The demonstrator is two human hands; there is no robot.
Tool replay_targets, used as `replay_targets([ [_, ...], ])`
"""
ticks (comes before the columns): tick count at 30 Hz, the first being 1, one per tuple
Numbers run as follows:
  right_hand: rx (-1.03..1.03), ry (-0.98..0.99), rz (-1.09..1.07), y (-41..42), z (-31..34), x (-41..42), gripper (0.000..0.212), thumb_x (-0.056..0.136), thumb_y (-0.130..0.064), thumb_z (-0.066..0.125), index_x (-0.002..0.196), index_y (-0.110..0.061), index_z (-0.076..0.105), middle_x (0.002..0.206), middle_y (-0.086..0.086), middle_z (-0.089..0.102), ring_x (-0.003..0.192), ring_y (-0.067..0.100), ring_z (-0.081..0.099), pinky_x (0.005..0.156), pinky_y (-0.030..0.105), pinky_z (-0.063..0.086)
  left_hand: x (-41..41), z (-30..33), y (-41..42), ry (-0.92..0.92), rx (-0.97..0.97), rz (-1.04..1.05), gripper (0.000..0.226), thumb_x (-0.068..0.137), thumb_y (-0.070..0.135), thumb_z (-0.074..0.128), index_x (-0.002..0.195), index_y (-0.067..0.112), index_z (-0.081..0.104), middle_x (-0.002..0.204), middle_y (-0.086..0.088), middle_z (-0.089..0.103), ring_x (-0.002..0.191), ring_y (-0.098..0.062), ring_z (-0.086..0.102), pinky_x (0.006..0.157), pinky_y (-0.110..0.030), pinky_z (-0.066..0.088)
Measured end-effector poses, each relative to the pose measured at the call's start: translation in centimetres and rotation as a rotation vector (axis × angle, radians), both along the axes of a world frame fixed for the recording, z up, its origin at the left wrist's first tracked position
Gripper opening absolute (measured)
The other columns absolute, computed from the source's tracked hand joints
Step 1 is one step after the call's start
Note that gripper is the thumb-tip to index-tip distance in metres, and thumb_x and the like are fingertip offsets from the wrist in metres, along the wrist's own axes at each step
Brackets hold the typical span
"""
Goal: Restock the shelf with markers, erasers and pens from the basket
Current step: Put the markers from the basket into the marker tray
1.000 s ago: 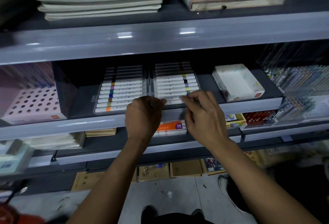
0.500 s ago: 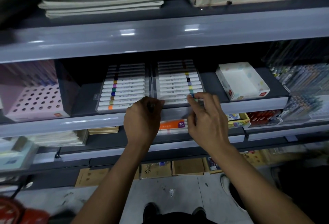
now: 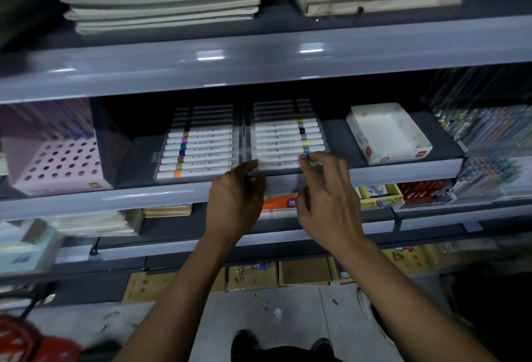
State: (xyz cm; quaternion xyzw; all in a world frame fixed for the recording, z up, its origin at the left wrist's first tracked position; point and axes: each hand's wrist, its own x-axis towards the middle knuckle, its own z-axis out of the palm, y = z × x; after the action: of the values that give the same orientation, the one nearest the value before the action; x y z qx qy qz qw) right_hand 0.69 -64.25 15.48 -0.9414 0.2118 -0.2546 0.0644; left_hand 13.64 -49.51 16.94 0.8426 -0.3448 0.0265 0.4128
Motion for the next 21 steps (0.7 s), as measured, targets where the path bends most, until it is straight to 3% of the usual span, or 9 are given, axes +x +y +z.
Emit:
replay_targets([
  [4,-0.006,0.033,0.007,0.2,0.1,-0.1,0.072,0.088,-0.029,0.069,0.152,-0.007,0.046,0.147,0.012,0.041,0.133,0.028,0.042,0.074,0.033,0.058,0.0,0.1,0.7,0.009,0.100,-0.070,0.047,0.103,0.030,0.063,0.148,0.018,0.056,0.067,0.007,0.067,0.064,-0.009,0.067,0.067,-0.031,0.059],
  [8,0.032,0.060,0.030,0.6,0.4,-0.6,0.081,0.086,-0.033,0.074,0.155,-0.008,0.039,0.153,0.011,0.035,0.142,0.030,0.035,0.095,0.037,0.056,-1.2,0.5,1.3,-0.108,0.110,-0.015,0.045,0.102,0.032,0.060,0.146,0.020,0.057,0.073,0.011,0.067,0.058,-0.001,0.056,0.055,-0.011,0.038],
  [10,0.037,0.042,0.058,0.8,0.6,-0.9,0.075,0.087,-0.033,0.073,0.152,-0.008,0.043,0.152,0.010,0.035,0.142,0.029,0.036,0.099,0.040,0.055,-1.9,0.9,1.6,-0.169,0.090,0.053,0.039,0.100,0.034,0.057,0.137,0.021,0.063,0.079,0.011,0.069,0.062,-0.002,0.053,0.056,-0.010,0.033],
  [14,0.072,-0.024,0.139,1.6,0.3,-1.5,0.061,0.086,-0.031,0.067,0.141,-0.012,0.051,0.146,0.007,0.039,0.135,0.027,0.041,0.090,0.043,0.058,-3.4,1.0,2.3,-0.271,0.105,0.079,0.025,0.099,0.025,0.060,0.122,0.017,0.066,0.087,0.002,0.069,0.068,-0.013,0.059,0.057,-0.026,0.046],
  [18,0.116,-0.027,0.219,2.5,-0.9,-2.2,0.054,0.085,-0.032,0.068,0.135,-0.016,0.053,0.141,0.004,0.042,0.131,0.024,0.042,0.089,0.037,0.056,-5.0,0.2,3.3,-0.238,0.170,0.121,0.028,0.096,0.021,0.066,0.123,0.013,0.067,0.103,-0.006,0.067,0.093,-0.023,0.062,0.076,-0.040,0.054],
  [21,0.121,-0.023,0.278,3.0,-1.9,-2.7,0.049,0.085,-0.031,0.071,0.129,-0.019,0.053,0.133,0.001,0.044,0.125,0.021,0.044,0.091,0.033,0.052,-6.2,-0.6,4.3,-0.256,0.232,0.159,0.027,0.094,0.019,0.066,0.120,0.012,0.067,0.109,-0.008,0.066,0.101,-0.028,0.060,0.083,-0.046,0.053],
])
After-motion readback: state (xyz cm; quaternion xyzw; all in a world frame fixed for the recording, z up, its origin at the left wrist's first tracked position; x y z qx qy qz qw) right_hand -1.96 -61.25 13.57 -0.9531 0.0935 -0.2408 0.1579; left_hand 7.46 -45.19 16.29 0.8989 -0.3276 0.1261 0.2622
